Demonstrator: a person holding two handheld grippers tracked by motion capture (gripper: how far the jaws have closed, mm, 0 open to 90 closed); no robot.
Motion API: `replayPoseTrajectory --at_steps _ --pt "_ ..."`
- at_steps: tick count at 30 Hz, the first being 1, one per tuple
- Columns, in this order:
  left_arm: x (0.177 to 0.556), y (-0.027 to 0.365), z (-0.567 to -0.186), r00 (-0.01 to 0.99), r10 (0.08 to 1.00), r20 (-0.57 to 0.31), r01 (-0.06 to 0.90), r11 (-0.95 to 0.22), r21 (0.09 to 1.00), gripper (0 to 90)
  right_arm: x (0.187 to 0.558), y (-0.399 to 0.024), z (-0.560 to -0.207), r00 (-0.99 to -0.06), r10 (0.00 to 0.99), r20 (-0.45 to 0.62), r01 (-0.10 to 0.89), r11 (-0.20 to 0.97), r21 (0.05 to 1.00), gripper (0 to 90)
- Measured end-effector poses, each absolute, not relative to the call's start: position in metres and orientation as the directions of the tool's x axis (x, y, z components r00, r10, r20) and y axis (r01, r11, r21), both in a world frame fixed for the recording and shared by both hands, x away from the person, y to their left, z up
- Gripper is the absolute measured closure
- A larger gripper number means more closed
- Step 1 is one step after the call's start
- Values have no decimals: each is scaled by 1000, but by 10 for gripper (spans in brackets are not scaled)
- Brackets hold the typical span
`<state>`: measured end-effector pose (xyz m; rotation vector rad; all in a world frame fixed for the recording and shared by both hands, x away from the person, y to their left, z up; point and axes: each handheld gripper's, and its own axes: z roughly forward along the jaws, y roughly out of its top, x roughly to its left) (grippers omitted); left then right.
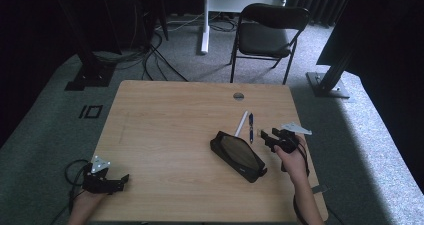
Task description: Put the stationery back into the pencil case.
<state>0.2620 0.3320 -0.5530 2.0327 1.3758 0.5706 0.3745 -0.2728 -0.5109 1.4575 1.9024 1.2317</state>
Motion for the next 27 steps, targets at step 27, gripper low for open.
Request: replayPoseTrajectory --at_steps 27 --pt "262 332 -553 367 930 14 666 -273 694 2 420 -247 -540 -201 977 65 619 76 782 488"
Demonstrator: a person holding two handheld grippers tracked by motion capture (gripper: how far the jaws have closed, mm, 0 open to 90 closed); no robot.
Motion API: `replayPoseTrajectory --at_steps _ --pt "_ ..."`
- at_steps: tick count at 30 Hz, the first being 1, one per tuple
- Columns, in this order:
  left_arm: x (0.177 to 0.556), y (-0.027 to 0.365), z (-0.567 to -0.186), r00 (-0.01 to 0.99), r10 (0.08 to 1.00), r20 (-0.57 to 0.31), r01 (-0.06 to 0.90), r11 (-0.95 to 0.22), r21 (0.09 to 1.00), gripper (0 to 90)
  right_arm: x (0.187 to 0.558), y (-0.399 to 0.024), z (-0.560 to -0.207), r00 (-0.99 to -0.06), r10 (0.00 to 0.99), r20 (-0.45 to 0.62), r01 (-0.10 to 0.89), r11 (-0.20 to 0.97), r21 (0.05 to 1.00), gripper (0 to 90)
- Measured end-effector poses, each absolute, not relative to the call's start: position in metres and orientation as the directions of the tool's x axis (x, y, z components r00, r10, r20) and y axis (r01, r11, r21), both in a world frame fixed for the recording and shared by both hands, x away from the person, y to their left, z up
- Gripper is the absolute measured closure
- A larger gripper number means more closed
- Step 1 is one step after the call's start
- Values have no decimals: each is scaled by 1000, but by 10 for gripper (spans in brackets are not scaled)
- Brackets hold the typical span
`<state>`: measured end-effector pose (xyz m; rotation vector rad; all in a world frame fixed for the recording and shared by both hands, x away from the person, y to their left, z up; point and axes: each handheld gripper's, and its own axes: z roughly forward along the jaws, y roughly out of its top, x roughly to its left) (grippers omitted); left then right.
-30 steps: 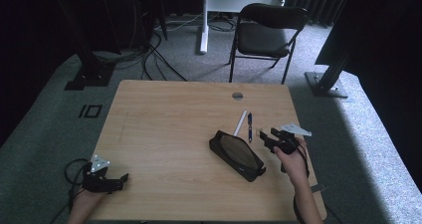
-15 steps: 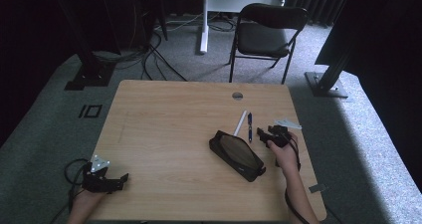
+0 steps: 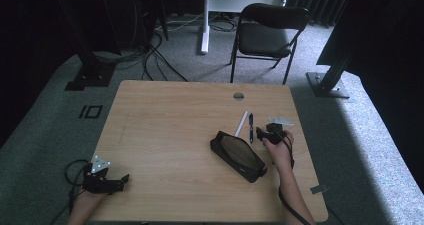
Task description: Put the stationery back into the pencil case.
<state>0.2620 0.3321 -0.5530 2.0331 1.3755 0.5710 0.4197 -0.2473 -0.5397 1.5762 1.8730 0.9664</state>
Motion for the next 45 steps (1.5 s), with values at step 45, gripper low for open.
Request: replayPoseTrajectory --at_steps 45 --pt "262 332 -553 367 930 14 666 -273 694 2 409 -263 -531 -176 981 83 650 52 759 681"
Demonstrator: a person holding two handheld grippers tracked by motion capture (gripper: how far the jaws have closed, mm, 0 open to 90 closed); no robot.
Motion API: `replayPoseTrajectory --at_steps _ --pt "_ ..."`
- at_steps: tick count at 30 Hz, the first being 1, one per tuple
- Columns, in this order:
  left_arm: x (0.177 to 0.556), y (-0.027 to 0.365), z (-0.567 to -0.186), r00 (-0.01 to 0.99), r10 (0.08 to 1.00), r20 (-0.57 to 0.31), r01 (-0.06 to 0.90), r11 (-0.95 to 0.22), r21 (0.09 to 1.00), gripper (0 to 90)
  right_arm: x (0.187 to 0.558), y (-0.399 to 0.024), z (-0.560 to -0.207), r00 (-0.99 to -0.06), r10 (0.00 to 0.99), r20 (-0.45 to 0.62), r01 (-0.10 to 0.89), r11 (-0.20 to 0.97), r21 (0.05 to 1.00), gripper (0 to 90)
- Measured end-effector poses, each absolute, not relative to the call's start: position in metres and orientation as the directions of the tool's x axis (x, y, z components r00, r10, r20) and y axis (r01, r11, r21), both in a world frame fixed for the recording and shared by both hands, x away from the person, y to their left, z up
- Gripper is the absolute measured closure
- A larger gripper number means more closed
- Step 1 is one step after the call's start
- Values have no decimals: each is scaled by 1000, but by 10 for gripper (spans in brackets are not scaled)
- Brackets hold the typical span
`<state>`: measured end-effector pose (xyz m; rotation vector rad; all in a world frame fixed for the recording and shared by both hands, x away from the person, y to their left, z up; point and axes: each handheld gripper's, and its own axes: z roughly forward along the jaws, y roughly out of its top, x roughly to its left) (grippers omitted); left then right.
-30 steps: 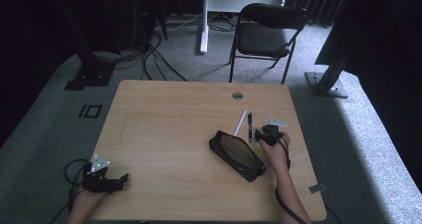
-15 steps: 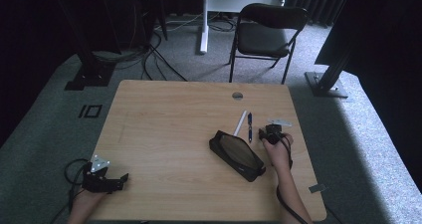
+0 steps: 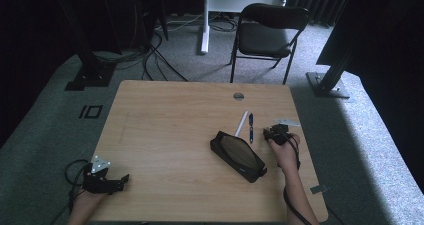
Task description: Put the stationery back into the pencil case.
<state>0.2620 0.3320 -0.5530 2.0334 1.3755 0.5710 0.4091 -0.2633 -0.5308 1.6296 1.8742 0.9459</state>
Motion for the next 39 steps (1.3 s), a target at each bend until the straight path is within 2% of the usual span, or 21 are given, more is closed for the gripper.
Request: replayPoseTrajectory --at_steps 39 --pt "262 332 -553 367 930 14 666 -273 694 2 365 -254 -448 -362 924 126 533 94 841 681"
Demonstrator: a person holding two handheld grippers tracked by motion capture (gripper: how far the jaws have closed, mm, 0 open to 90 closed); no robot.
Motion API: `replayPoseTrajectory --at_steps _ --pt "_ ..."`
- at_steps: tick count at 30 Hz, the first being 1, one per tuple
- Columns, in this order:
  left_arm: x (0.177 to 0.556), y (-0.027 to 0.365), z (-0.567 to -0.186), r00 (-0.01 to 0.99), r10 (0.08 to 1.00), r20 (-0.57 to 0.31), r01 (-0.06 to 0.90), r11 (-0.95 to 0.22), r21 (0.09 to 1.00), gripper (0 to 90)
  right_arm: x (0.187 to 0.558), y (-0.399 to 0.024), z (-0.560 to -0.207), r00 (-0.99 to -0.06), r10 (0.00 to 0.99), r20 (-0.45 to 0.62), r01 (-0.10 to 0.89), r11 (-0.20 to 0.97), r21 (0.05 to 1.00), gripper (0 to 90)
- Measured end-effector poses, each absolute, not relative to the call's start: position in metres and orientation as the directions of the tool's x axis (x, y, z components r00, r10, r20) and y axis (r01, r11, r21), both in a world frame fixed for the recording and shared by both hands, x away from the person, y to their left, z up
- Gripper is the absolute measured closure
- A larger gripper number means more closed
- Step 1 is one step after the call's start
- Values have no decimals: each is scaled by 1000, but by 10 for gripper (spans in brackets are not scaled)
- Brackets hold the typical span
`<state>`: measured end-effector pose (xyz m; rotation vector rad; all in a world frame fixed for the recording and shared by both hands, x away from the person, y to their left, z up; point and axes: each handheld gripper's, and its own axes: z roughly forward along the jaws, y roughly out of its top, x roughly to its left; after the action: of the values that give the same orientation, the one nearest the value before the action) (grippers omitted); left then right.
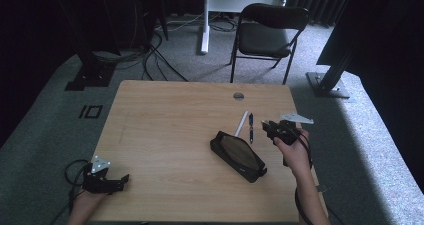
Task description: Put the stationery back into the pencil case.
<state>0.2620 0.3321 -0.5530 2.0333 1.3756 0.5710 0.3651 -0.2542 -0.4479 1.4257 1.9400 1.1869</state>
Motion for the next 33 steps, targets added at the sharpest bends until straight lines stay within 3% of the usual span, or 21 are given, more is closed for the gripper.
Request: replayPoseTrajectory --at_steps 33 --pt "262 332 -553 367 930 14 666 -273 694 2 330 -215 -417 -599 795 101 459 237 856 681"
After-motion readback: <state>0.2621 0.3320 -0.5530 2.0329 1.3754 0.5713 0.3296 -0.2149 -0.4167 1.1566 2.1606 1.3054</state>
